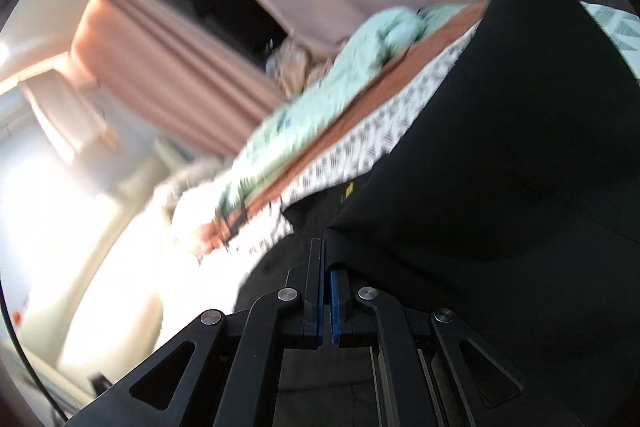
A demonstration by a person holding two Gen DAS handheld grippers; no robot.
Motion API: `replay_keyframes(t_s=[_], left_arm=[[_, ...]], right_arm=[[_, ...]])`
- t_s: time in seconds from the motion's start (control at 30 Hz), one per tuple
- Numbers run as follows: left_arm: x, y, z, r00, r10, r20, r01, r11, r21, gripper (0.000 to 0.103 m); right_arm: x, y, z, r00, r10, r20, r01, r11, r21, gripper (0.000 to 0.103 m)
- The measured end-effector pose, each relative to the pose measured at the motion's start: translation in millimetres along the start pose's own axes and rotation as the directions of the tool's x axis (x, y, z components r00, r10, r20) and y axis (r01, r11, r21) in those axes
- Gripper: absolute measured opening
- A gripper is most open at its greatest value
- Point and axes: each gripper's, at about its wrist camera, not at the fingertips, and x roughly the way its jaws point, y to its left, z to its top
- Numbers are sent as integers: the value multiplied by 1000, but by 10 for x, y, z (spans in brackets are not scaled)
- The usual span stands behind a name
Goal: Fold large clothes
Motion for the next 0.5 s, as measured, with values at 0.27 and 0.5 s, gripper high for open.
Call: replay_keyframes(t_s=[0.27,0.5], left_arm=[[35,-75,25,1000,-6,1,6,1000,7,97],[48,-201,-12,1000,-30,-4,30,999,20,97]], right_arm=[[863,-179,-442,931,-112,-349,129,991,27,22],[521,-140,-488,941,-50,-334,77,995,67,66]])
